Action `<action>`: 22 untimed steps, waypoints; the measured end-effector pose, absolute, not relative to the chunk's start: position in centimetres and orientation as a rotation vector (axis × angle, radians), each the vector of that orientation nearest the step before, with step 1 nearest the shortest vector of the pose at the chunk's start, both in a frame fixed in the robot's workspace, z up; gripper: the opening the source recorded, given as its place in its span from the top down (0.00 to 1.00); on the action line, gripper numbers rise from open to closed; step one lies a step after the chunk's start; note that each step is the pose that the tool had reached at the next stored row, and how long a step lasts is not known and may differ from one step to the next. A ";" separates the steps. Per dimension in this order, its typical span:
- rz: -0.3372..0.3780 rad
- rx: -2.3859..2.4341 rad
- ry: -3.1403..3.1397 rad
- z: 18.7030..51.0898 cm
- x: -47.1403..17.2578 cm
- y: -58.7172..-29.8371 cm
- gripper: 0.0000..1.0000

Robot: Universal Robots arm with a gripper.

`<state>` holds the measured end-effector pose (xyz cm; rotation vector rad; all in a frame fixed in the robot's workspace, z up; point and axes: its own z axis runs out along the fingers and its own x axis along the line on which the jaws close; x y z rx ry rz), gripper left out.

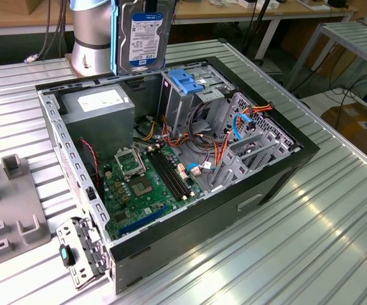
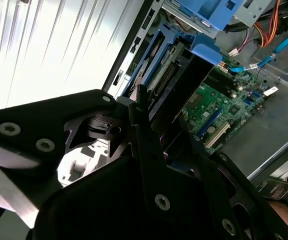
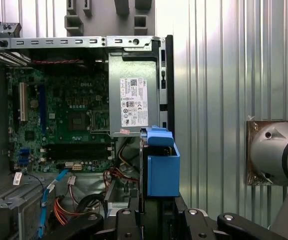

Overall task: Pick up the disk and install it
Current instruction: 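Pick up the disk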

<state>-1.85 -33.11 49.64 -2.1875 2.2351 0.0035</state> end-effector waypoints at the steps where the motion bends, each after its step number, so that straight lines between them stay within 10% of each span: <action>1: 0.004 -2.187 2.235 49.6 -1.6 -33.1 0.65; 22: 0.004 -2.187 2.235 49.6 1.0 -33.1 0.65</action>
